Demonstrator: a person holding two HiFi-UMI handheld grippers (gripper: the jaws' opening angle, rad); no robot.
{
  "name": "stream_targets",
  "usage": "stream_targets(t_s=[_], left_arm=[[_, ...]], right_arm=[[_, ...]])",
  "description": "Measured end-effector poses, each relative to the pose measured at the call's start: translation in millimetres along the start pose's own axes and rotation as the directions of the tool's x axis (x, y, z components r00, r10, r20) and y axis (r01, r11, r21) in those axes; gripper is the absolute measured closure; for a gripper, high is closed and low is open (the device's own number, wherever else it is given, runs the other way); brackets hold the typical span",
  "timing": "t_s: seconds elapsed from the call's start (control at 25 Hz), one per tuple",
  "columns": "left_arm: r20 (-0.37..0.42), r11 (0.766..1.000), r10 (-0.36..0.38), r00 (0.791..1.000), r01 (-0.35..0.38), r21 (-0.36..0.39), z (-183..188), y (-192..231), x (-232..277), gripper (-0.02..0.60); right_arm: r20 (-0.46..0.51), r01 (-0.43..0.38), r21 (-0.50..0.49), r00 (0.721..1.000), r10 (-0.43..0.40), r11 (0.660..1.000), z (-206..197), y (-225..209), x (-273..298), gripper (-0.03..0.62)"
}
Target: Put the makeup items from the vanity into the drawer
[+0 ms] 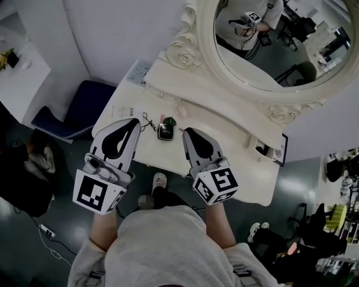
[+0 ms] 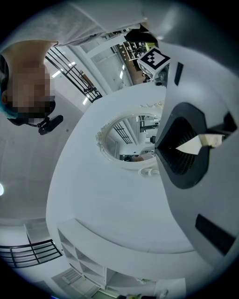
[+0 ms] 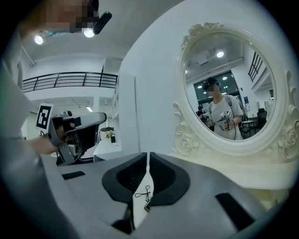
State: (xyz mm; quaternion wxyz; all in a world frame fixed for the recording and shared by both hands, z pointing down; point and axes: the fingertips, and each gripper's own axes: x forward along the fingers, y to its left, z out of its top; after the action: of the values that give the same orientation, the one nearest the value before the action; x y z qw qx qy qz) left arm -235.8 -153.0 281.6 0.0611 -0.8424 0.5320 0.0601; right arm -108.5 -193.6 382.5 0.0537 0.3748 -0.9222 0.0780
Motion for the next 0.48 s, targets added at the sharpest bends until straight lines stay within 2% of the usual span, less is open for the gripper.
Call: stream_targets(t_s=[0.48], left_arm=[[-0.046, 0.998, 0.063, 0.997, -0.064, -0.019, -23.1, 24.1, 13.3, 0.568]], right_arm=[[-0.178, -0.047, 0.023, 0.983, 0.050, 0.999, -53.5, -16.9, 41.6, 0.568]])
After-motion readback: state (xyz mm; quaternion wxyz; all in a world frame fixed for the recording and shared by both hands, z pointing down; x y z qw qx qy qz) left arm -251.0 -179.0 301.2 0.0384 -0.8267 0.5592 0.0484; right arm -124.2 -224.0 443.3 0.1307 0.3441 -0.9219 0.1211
